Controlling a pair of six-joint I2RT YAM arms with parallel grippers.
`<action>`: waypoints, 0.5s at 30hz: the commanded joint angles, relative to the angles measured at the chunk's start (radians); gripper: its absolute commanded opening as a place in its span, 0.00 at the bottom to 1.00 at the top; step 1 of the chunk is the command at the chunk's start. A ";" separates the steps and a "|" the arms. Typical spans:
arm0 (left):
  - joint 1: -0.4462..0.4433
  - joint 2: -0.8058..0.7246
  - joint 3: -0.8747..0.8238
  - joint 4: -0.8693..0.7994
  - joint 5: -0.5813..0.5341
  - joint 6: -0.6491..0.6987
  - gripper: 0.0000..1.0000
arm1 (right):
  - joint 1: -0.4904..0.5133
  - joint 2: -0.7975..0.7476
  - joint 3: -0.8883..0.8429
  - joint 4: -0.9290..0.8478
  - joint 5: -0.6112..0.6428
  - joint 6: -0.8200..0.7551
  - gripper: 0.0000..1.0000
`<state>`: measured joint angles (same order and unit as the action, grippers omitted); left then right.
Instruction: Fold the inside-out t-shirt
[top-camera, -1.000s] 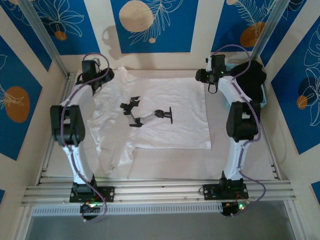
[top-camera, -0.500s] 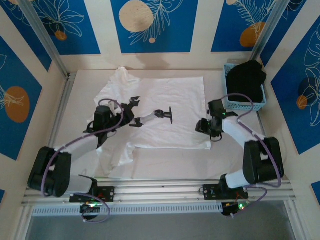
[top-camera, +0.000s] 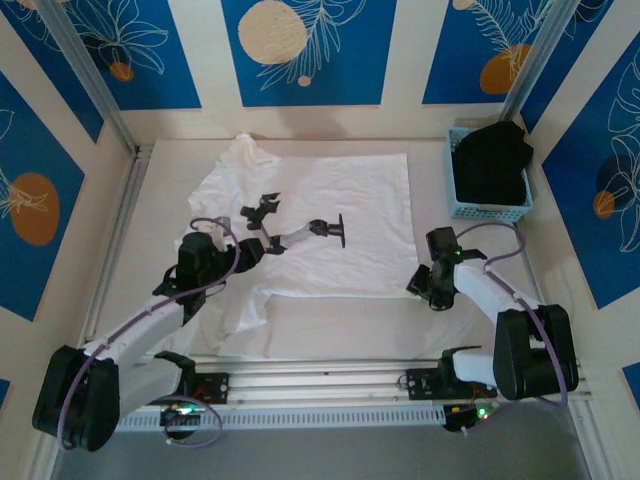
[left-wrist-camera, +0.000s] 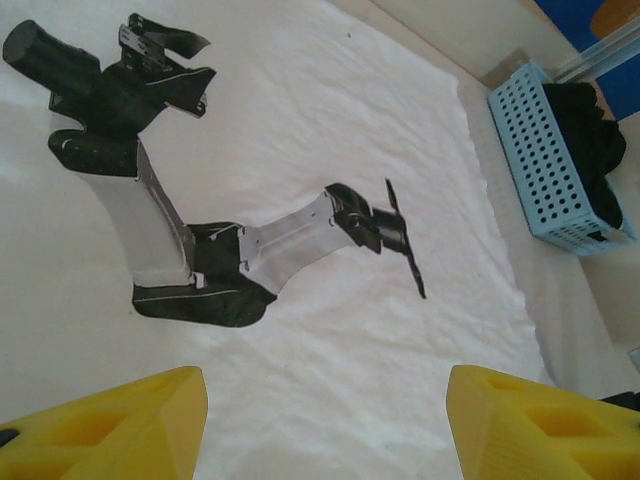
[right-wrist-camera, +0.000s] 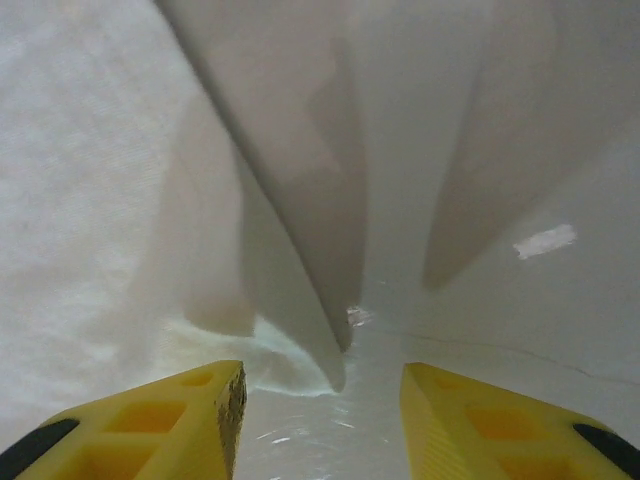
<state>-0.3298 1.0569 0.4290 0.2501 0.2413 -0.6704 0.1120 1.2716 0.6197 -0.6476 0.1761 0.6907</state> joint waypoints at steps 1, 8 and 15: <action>-0.006 0.017 0.003 -0.004 -0.006 0.037 0.64 | -0.007 0.034 -0.007 0.023 -0.043 0.031 0.42; -0.005 0.042 0.007 -0.002 0.003 0.060 0.64 | -0.005 0.065 -0.008 0.062 -0.088 0.037 0.26; -0.005 0.035 0.015 -0.076 -0.019 0.094 0.65 | -0.006 0.021 0.019 0.059 -0.024 0.007 0.09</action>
<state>-0.3305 1.0973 0.4294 0.2359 0.2409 -0.6167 0.1051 1.3212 0.6201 -0.5838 0.1349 0.7074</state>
